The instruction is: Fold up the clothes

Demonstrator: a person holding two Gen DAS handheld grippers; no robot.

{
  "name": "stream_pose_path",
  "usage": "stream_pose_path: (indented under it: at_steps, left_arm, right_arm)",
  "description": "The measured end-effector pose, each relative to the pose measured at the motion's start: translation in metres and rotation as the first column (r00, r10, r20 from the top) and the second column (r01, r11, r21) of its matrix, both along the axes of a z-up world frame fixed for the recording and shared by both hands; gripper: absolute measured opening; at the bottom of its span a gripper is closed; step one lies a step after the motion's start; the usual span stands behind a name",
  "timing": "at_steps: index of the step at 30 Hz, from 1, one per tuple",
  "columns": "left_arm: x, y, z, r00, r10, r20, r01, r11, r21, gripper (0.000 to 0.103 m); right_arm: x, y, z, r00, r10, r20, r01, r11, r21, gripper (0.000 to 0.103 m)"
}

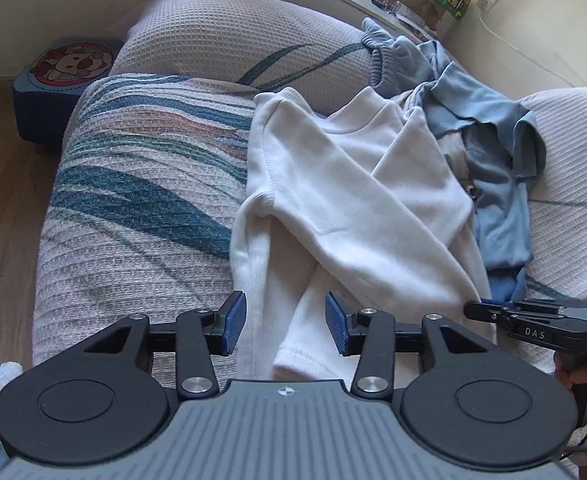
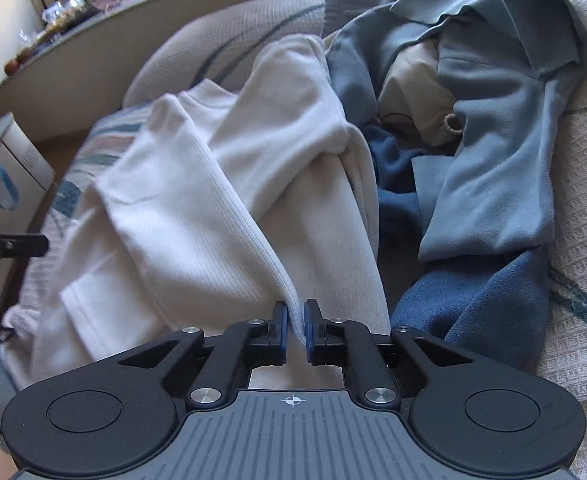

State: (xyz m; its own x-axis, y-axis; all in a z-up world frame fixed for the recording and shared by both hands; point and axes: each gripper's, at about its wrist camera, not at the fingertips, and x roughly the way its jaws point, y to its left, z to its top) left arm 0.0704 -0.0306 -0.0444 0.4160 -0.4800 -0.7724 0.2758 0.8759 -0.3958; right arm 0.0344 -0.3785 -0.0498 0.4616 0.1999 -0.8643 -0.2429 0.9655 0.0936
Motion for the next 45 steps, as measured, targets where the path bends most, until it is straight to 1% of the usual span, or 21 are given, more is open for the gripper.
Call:
stream_pose_path:
  at_steps: [2,5,7,10,13,15,18,21,22,24,26,27,28,34,39,41,42,43,44,45]
  left_arm:
    - [0.002,0.005,0.000,1.000,0.018,-0.001,-0.018,1.000,0.007,0.042]
    - [0.012,0.013,0.005,0.998,0.059,0.004,-0.059,0.998,0.002,0.042]
    - [0.022,0.013,0.011,0.997,0.076,0.020,-0.076,0.997,0.013,0.042]
    - [0.045,0.005,0.018,0.996,0.085,0.039,-0.087,0.995,0.054,0.042]
    - [0.076,-0.007,0.018,0.997,0.081,0.010,-0.081,0.995,0.057,0.044]
    - [0.098,-0.017,0.018,0.997,0.077,-0.003,-0.076,0.995,0.066,0.045]
    - [0.129,-0.038,0.016,0.999,0.042,-0.006,-0.041,0.995,0.089,0.048]
    - [0.155,-0.057,0.010,1.000,0.010,-0.017,-0.008,0.995,0.098,0.055]
    - [0.163,-0.062,0.008,1.000,0.006,-0.023,-0.004,0.995,0.099,0.056]
    - [0.176,-0.070,0.001,0.999,0.011,-0.035,-0.007,0.995,0.102,0.057]
    - [0.188,-0.078,-0.007,0.999,0.008,-0.035,-0.004,0.993,0.121,0.062]
    - [0.192,-0.082,-0.010,0.999,0.005,-0.032,0.000,0.991,0.134,0.062]
    - [0.196,-0.086,-0.012,1.000,0.000,-0.029,0.004,0.990,0.143,0.062]
    - [0.214,-0.100,-0.024,0.999,-0.025,-0.031,0.030,0.990,0.137,0.064]
    - [0.222,-0.105,-0.033,1.000,-0.018,-0.023,0.022,0.986,0.166,0.072]
    - [0.224,-0.104,-0.035,1.000,-0.009,-0.017,0.011,0.987,0.161,0.073]
    - [0.224,-0.105,-0.036,1.000,-0.010,-0.012,0.012,0.987,0.161,0.069]
    - [0.222,-0.107,-0.036,1.000,-0.023,-0.005,0.024,0.986,0.166,0.044]
    - [0.219,-0.111,-0.035,0.999,-0.045,-0.001,0.044,0.984,0.170,0.030]
    - [0.215,-0.114,-0.033,0.998,-0.060,0.010,0.058,0.982,0.180,0.025]
  right_arm:
    - [0.003,0.003,0.007,1.000,0.026,0.013,-0.026,1.000,-0.016,0.015]
    - [0.010,0.001,0.031,0.994,0.065,0.088,-0.063,0.998,-0.024,0.019]
    - [0.025,-0.001,0.049,0.985,0.094,0.143,-0.094,0.996,-0.003,0.021]
    - [0.059,0.005,0.064,0.969,0.162,0.187,-0.165,0.986,0.000,0.021]
    - [0.101,0.014,0.067,0.951,0.237,0.198,-0.238,0.971,-0.016,0.021]
    - [0.131,0.020,0.065,0.945,0.254,0.206,-0.256,0.966,-0.014,0.021]
    - [0.170,0.026,0.059,0.936,0.295,0.194,-0.300,0.954,-0.003,0.021]
    - [0.198,0.037,0.056,0.920,0.348,0.180,-0.351,0.936,-0.017,0.022]
    - [0.205,0.041,0.055,0.915,0.363,0.176,-0.365,0.931,-0.023,0.026]
    - [0.217,0.048,0.054,0.905,0.390,0.170,-0.390,0.920,-0.038,0.031]
    - [0.229,0.055,0.052,0.896,0.413,0.164,-0.410,0.910,-0.056,0.037]
    - [0.234,0.057,0.050,0.896,0.416,0.157,-0.410,0.909,-0.070,0.042]
    - [0.240,0.060,0.046,0.897,0.418,0.143,-0.410,0.908,-0.082,0.042]
    - [0.263,0.064,0.019,0.903,0.426,0.056,-0.418,0.901,-0.113,0.042]
    - [0.271,0.063,0.004,0.902,0.432,0.020,-0.428,0.897,-0.107,0.046]
    - [0.271,0.064,-0.001,0.901,0.435,0.008,-0.432,0.896,-0.103,0.046]
    - [0.270,0.065,-0.004,0.901,0.434,0.005,-0.431,0.896,-0.109,0.046]
    - [0.268,0.067,-0.007,0.903,0.431,0.004,-0.427,0.896,-0.123,0.045]
    - [0.265,0.069,-0.009,0.903,0.429,0.007,-0.424,0.896,-0.135,0.044]
    - [0.262,0.069,-0.010,0.905,0.425,0.016,-0.419,0.897,-0.143,0.040]
